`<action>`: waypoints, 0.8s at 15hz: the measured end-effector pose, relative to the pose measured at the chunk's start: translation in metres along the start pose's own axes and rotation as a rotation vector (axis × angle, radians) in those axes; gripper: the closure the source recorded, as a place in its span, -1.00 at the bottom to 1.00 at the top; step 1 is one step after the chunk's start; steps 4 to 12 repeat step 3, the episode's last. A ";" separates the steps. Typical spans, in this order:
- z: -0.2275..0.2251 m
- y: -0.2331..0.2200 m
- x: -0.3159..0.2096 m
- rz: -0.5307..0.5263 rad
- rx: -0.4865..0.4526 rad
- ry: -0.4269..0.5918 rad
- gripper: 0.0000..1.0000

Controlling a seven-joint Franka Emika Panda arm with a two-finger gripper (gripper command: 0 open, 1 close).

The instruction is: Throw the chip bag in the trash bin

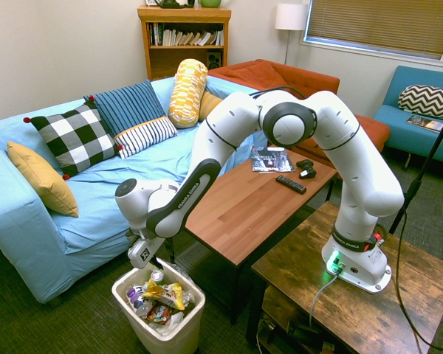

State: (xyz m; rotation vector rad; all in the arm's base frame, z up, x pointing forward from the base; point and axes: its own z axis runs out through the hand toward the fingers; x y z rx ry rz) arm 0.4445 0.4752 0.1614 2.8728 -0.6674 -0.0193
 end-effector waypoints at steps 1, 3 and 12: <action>-0.001 0.000 0.001 -0.001 0.000 0.000 -1.00; -0.001 0.000 0.001 -0.002 -0.001 -0.002 -1.00; -0.001 0.000 0.001 -0.002 -0.001 -0.002 -1.00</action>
